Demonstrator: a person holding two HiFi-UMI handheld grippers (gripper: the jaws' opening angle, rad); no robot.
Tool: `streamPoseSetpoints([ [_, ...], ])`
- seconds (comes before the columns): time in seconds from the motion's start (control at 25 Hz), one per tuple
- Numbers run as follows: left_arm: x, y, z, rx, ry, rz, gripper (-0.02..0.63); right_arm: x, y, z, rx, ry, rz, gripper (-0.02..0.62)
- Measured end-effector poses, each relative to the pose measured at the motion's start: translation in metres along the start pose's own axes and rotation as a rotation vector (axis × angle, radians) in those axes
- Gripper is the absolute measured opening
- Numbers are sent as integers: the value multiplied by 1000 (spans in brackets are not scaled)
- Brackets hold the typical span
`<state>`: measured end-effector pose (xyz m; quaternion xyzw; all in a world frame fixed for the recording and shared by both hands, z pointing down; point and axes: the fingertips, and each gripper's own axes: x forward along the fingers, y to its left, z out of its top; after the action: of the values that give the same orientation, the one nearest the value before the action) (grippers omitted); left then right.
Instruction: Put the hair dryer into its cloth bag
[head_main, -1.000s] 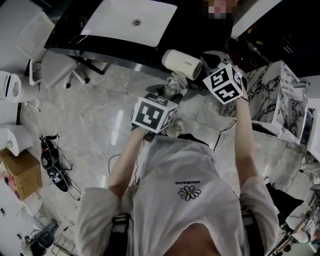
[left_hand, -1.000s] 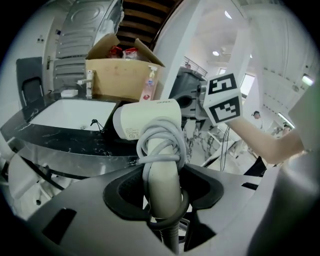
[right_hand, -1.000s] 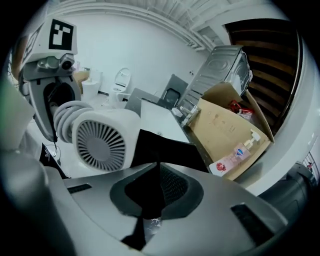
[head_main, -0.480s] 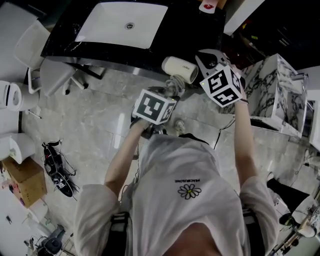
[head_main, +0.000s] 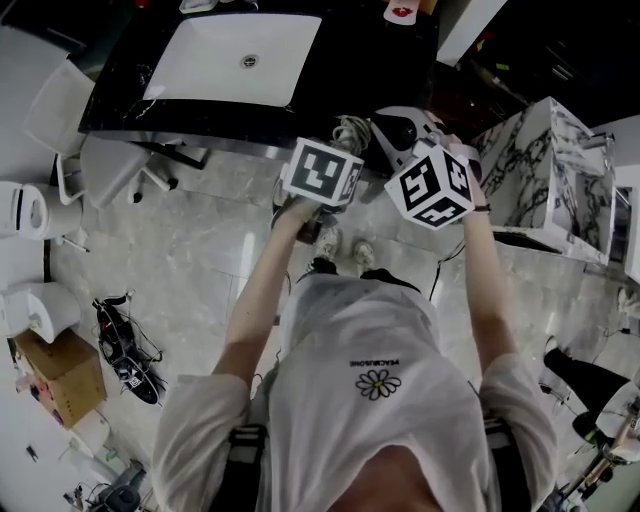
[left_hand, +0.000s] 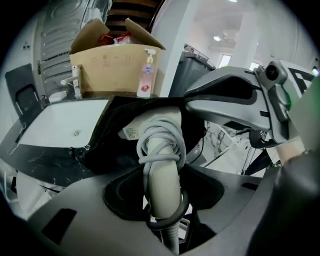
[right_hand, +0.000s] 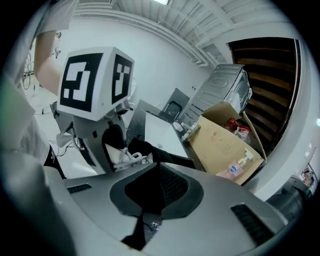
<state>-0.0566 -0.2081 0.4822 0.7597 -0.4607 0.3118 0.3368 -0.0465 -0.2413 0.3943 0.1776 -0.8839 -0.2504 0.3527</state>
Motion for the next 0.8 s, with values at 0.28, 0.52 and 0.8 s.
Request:
streamPoseSetpoints([
  [0.28, 19, 23, 18, 29, 41, 97, 207, -3, 3, 4, -2, -18, 14, 21],
  [0.52, 36, 40, 41, 42, 37, 137, 207, -5, -1, 3, 11, -30, 19, 21],
  [0.8, 55, 50, 60, 49, 35, 152, 207, -4, -9, -7, 1, 4, 14, 21],
])
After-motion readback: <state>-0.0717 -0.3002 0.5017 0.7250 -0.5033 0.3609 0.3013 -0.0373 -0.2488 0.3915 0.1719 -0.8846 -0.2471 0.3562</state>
